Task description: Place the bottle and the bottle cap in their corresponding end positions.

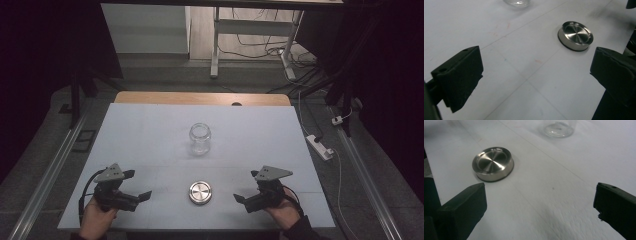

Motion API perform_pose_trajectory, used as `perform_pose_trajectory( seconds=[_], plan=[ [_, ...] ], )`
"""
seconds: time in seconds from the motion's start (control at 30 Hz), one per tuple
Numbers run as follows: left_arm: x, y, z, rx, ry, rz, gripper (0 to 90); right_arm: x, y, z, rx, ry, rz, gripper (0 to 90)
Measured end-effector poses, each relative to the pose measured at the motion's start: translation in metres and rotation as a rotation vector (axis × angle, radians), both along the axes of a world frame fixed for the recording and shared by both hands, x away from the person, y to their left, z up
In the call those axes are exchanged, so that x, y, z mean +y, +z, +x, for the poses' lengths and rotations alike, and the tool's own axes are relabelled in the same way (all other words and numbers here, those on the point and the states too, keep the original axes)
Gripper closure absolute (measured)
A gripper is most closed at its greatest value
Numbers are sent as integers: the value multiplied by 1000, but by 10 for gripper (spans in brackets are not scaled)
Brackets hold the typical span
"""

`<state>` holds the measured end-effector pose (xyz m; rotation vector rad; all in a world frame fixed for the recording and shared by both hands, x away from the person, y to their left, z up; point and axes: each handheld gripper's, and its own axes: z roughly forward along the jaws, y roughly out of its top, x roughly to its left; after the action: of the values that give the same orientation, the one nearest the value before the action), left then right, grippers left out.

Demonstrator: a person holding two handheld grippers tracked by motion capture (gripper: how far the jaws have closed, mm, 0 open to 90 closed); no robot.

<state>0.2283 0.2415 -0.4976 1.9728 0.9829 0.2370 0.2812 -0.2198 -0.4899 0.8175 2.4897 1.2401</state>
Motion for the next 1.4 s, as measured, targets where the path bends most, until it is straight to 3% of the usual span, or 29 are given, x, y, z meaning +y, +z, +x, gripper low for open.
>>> perform_pose_trajectory(
  seconds=[0.27,0.67,1.17,1.4],
  plan=[
    [19,-7,-18,18,62,-4,0,-22,-2,-7,7,-58,-10,0],
    [37,-17,-38,44,115,-2,0,-53,-3,-20,3,-146,-15,0],
    [49,-24,-53,62,186,48,0,-85,-6,-35,23,-257,-23,0],
    [47,-25,-56,84,210,104,0,-93,-5,-41,29,-284,-10,0]
  ],
)
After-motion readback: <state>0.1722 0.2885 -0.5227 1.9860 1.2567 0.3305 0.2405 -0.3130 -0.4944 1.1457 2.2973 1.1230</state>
